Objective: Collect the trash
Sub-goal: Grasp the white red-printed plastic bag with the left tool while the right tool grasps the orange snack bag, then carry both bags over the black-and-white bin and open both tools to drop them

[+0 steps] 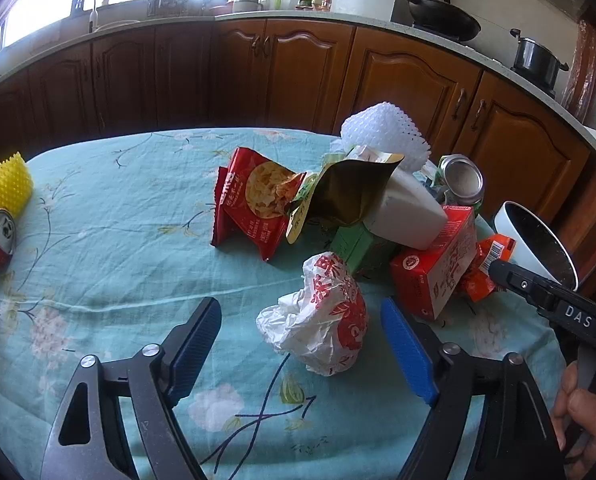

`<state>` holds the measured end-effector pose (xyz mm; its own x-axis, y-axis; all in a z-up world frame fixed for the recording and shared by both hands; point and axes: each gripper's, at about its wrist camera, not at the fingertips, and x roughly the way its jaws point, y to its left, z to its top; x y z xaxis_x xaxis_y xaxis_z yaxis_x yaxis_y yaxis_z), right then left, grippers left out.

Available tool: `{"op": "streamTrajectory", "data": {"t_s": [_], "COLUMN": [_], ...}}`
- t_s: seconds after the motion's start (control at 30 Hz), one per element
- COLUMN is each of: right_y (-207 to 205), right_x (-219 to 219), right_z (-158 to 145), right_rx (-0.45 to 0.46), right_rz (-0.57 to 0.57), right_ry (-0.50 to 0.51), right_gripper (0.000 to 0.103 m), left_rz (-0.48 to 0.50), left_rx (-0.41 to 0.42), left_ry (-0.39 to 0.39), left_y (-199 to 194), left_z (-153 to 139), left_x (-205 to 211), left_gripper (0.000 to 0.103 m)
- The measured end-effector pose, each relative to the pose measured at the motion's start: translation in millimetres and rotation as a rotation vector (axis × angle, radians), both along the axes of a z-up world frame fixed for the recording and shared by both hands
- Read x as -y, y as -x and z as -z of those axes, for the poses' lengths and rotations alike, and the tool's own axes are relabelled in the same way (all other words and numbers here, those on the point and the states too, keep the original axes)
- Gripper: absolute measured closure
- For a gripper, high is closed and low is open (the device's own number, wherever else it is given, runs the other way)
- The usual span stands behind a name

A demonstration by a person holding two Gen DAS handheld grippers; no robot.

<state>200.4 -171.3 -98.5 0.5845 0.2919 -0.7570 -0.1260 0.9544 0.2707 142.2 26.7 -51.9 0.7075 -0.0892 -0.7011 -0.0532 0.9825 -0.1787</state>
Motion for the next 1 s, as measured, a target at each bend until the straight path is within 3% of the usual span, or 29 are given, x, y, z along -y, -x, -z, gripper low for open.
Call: {"op": "streamTrajectory", "data": {"t_s": [0.03, 0.1, 0.2, 0.67, 1.0], "right_y": [-3, -4, 3, 36, 40], "right_x": [-1, -2, 4, 49, 100], "right_z": [3, 7, 4, -24, -37], "right_rx": [-0.012, -0.029, -0.014, 0.060, 0.085], "right_rz": [-0.011, -0.017, -0.020, 0.048, 0.146], "right_ry": [-0.006, -0.012, -0.033, -0.055, -0.049], "right_gripper": [0.072, 0.085, 0.091, 0.097, 0.097], "left_rz": [0.004, 0.016, 0.043, 0.204, 0.324], "left_rx": [-0.009, -0.018, -0.021, 0.071, 0.076], "left_ry": [0.006, 0.014, 0.042, 0.101, 0.086], "left_y": [-3, -8, -8, 19, -8], "left_z": [2, 5, 4, -31, -37], "left_x": [-2, -3, -4, 31, 76], "left_gripper": [0.030, 0.045, 0.062, 0.069, 0.069]}}
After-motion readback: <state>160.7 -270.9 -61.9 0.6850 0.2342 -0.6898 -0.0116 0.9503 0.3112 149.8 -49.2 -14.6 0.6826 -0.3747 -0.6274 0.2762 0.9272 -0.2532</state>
